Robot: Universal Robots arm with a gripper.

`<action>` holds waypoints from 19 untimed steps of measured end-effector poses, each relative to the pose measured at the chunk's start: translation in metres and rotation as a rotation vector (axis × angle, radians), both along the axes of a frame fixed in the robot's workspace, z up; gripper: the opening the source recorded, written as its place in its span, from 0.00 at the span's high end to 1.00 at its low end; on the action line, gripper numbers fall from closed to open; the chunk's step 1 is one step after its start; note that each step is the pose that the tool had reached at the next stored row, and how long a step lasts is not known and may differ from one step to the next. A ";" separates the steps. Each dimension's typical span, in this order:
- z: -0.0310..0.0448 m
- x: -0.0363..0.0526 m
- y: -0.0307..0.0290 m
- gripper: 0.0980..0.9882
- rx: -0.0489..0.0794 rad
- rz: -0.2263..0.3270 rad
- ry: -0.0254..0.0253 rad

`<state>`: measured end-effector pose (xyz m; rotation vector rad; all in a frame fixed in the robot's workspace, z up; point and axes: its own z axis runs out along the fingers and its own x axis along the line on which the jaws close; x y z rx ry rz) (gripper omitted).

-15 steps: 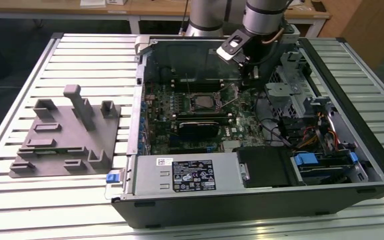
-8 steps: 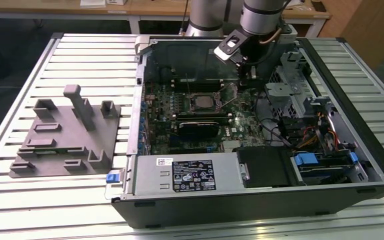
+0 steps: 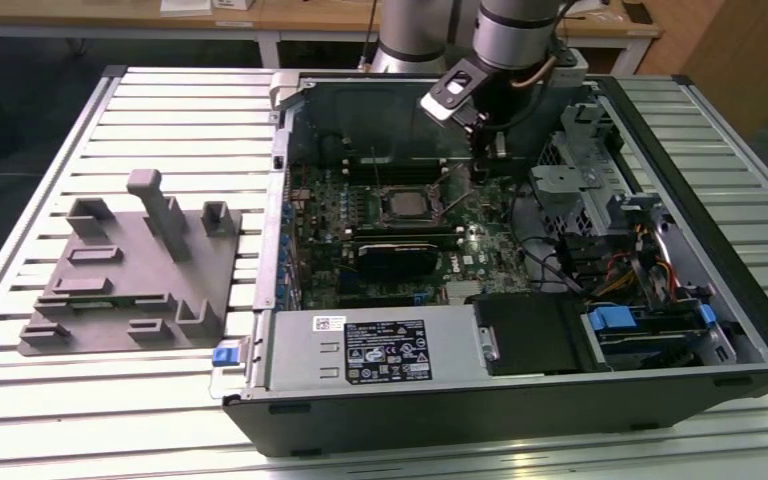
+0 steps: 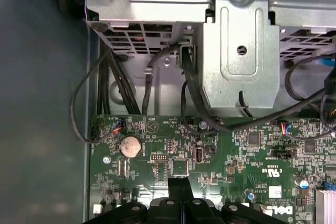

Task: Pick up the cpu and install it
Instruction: 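Close the cpu cover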

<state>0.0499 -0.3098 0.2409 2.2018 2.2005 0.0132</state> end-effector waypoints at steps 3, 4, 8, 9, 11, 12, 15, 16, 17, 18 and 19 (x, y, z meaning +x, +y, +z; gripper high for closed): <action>0.0003 -0.0019 0.0000 0.99 0.000 0.000 0.0000; 0.0003 -0.0026 0.0000 0.99 0.000 0.000 0.0000; 0.0003 -0.0059 0.0000 0.99 0.000 0.000 0.0000; 0.0003 -0.0066 0.0000 0.99 0.000 0.000 0.0000; 0.0003 -0.0078 0.0000 0.99 0.000 0.000 0.0000; 0.0003 -0.0084 0.0000 0.99 0.000 0.000 0.0000; 0.0003 -0.0104 0.0000 0.99 0.000 0.000 0.0000; 0.0003 -0.0110 0.0000 0.99 0.000 0.000 0.0000; 0.0003 -0.0117 0.0000 0.99 0.000 0.000 0.0000; 0.0003 -0.0125 0.0000 0.99 0.000 0.000 0.0000; 0.0003 -0.0133 0.0000 0.99 0.000 0.000 0.0000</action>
